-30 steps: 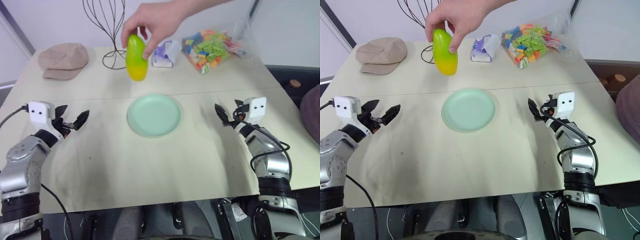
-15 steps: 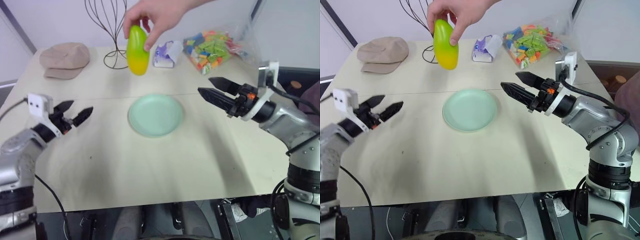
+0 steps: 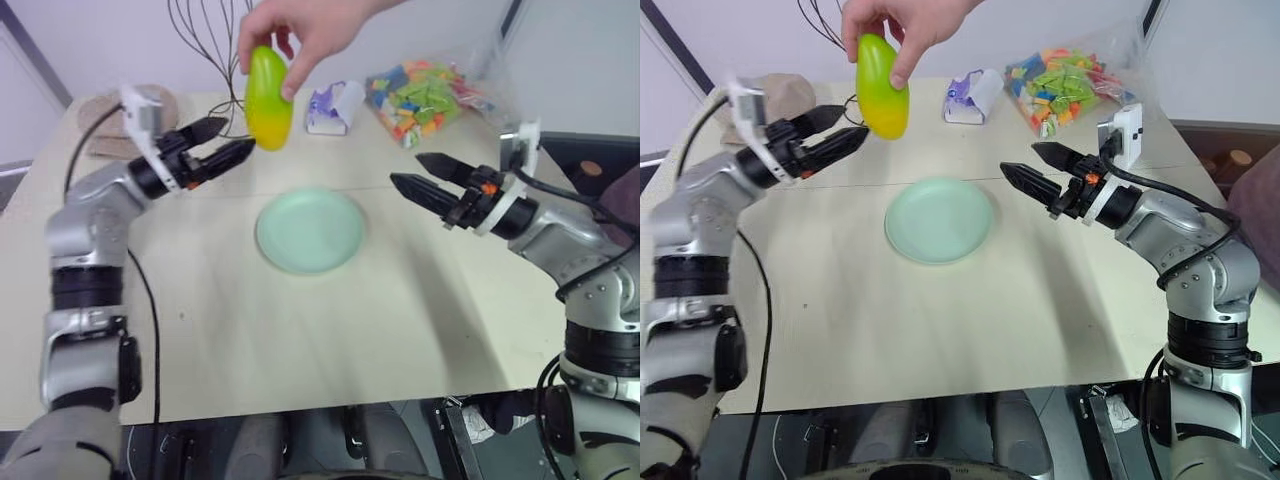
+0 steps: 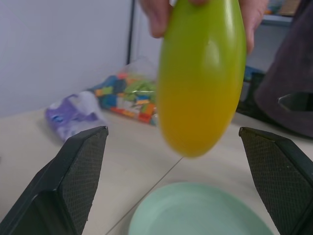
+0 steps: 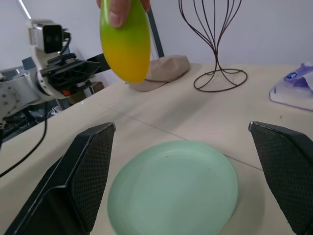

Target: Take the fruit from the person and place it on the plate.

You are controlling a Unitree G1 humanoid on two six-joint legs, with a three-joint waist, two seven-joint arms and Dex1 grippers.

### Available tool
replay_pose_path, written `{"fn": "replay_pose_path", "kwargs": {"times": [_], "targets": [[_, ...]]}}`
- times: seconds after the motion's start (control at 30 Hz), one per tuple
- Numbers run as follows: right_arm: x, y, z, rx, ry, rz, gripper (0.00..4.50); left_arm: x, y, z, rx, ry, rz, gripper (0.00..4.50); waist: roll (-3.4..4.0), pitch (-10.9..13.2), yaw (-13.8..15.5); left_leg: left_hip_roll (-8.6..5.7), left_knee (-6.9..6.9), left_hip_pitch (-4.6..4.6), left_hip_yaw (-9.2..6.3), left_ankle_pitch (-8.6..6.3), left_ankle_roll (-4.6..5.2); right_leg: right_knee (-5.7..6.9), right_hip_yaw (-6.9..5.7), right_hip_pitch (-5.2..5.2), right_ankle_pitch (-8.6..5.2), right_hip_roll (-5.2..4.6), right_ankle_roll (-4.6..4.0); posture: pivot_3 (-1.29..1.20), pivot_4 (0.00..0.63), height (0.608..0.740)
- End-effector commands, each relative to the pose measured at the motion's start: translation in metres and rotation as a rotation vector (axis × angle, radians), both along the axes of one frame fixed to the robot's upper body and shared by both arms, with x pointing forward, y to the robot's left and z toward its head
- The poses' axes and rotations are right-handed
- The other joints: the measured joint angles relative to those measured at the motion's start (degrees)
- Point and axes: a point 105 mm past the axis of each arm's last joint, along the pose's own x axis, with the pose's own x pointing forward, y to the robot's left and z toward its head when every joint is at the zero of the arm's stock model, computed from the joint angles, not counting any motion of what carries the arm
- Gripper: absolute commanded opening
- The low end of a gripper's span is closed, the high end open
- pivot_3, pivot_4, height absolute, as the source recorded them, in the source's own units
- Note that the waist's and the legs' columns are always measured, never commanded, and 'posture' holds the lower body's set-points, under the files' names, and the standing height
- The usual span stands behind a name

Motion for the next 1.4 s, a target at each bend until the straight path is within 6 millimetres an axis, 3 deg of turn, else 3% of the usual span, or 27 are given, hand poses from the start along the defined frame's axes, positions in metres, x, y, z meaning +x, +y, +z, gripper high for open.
{"fn": "replay_pose_path", "kwargs": {"times": [0.03,0.17,0.43,0.53,0.6,0.63,0.77,0.87,1.0,1.07,1.37,1.4], "targets": [[-0.006,-0.003,0.014,0.012,-0.071,-0.024,4.47,0.008,-0.01,0.014,-0.009,-0.07,-0.009,4.5,0.0,0.0,-0.01,0.0,0.0,-0.01,0.0,0.0,0.0,0.0,0.0,0.0,0.0,0.0,0.0,0.0,0.15,0.74],[-0.008,-0.005,0.012,0.014,-0.071,-0.049,4.47,0.017,-0.025,0.019,-0.029,-0.081,-0.037,4.5,0.0,0.0,-0.07,0.0,0.0,0.0,-0.01,0.0,0.0,0.0,0.0,-0.01,0.01,0.01,0.01,0.0,0.15,0.74],[-0.008,-0.008,0.011,0.022,-0.074,-0.082,4.47,0.019,-0.035,0.022,-0.051,-0.084,-0.074,4.5,0.0,0.0,-0.05,0.0,0.0,0.0,-0.02,0.0,0.01,0.02,0.01,-0.02,0.01,0.02,0.02,0.0,0.15,0.74],[-0.005,-0.011,0.011,0.023,-0.077,-0.099,4.5,0.018,-0.034,0.022,-0.051,-0.077,-0.077,3.7,0.0,0.0,-0.04,0.0,0.0,-0.01,-0.02,0.0,0.0,0.01,0.01,-0.02,0.02,0.01,0.03,0.0,0.15,0.74],[-0.004,-0.012,0.012,0.027,-0.079,-0.106,4.5,0.017,-0.034,0.022,-0.051,-0.08,-0.081,2.69,0.0,0.0,-0.06,0.0,0.0,-0.01,-0.02,0.0,0.01,0.01,0.01,-0.02,0.02,0.01,0.03,0.0,0.15,0.74],[-0.003,-0.012,0.012,0.028,-0.079,-0.107,4.5,0.015,-0.033,0.023,-0.054,-0.082,-0.087,2.46,0.0,0.0,-0.07,0.0,0.0,-0.01,-0.02,0.0,0.01,0.02,0.0,-0.02,0.02,0.01,0.03,0.0,0.15,0.74],[-0.002,-0.012,0.01,0.03,-0.077,-0.108,4.5,0.016,-0.032,0.022,-0.036,-0.081,-0.068,2.46,0.0,0.0,-0.04,0.0,0.0,-0.01,-0.03,0.0,0.01,0.01,0.0,-0.02,0.02,0.01,0.03,0.0,0.15,0.74],[-0.002,-0.011,0.008,0.023,-0.074,-0.106,4.5,0.015,-0.031,0.01,0.037,-0.042,-0.063,2.46,0.0,0.0,-0.04,0.0,0.0,-0.01,-0.03,0.0,0.0,0.01,0.0,-0.02,0.02,0.01,0.03,0.0,0.15,0.74],[-0.001,-0.012,0.005,0.028,-0.071,-0.115,4.5,-0.002,-0.038,-0.054,0.336,0.052,-0.138,2.46,0.03,-0.02,-0.32,0.0,-0.05,0.04,0.0,0.0,0.01,0.02,0.06,-0.01,0.02,0.02,0.03,0.0,0.15,0.74],[-0.001,-0.012,0.003,0.034,-0.07,-0.121,4.5,-0.004,-0.038,-0.067,0.377,0.072,-0.144,2.46,0.02,-0.01,-0.15,0.0,-0.07,0.06,-0.01,0.0,0.01,0.03,0.07,-0.01,0.01,0.02,0.02,0.0,0.15,0.74],[-0.001,-0.009,-0.005,0.057,-0.069,-0.14,4.5,0.008,-0.05,-0.085,0.611,-0.009,-0.16,2.46,-0.03,0.02,0.13,-0.05,0.02,-0.03,-0.02,0.0,0.01,0.0,0.04,-0.02,0.02,-0.02,0.04,0.0,0.15,0.74],[-0.001,-0.009,-0.007,0.057,-0.069,-0.145,4.5,0.01,-0.053,-0.084,0.603,-0.012,-0.166,2.96,-0.03,0.02,0.09,-0.05,0.02,-0.03,-0.02,0.0,0.01,0.01,0.04,-0.02,0.03,-0.02,0.04,0.0,0.15,0.74]]}}
